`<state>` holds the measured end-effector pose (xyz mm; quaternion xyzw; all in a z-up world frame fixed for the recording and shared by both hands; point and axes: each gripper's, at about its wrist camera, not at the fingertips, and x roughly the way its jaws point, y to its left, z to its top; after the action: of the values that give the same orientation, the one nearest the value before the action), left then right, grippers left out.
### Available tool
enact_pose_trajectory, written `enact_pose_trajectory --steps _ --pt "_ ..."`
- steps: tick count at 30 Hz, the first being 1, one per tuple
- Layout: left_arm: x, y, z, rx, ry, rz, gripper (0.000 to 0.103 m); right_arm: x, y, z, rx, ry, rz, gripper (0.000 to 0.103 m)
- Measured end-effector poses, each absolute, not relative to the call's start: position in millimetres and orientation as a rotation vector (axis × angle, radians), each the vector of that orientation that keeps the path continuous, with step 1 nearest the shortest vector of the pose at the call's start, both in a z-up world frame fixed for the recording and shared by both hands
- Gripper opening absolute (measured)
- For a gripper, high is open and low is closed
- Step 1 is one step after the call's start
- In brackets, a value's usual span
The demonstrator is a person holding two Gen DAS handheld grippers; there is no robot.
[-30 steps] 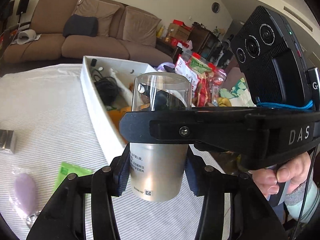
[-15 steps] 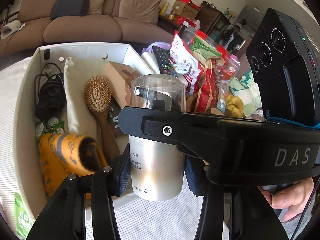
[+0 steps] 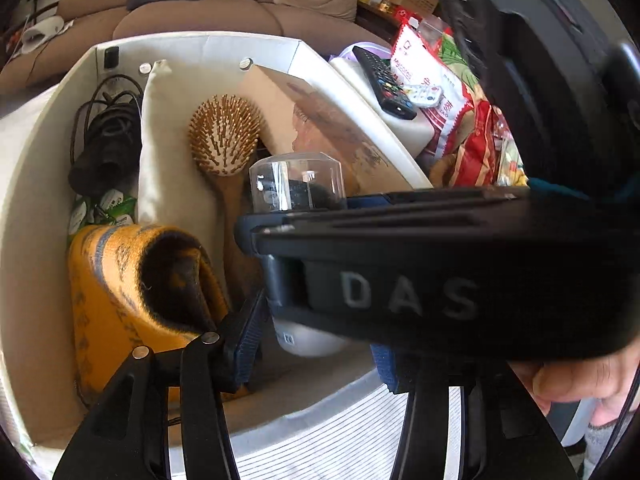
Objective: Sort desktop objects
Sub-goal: 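Carry the jar into the white box and open the right gripper, then withdraw the right gripper from the white box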
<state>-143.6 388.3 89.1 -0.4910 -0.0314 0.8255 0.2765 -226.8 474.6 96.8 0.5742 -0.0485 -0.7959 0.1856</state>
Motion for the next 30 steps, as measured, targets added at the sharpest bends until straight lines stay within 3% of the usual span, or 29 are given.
enact_pose_trajectory --steps 11,14,17,22,30 --pt "-121.2 343.9 121.8 -1.255 -0.108 2.263 0.058 -216.3 450.8 91.1 1.781 0.100 -2.229 0.046" --pt "-120.8 324.9 129.8 -1.251 -0.136 2.287 0.061 -211.2 453.8 99.5 1.766 0.056 -2.257 0.049" --pt "-120.9 313.5 133.9 -1.255 -0.137 2.312 0.062 -205.7 458.9 114.4 1.726 0.045 -2.317 0.062" --pt "-110.5 302.8 141.7 -1.216 -0.086 2.382 0.080 -180.0 462.6 146.0 1.535 0.037 -2.423 0.064" --pt "-99.1 296.2 146.3 -1.222 -0.051 2.424 0.081 -146.4 467.2 151.8 1.483 0.022 -2.543 0.065"
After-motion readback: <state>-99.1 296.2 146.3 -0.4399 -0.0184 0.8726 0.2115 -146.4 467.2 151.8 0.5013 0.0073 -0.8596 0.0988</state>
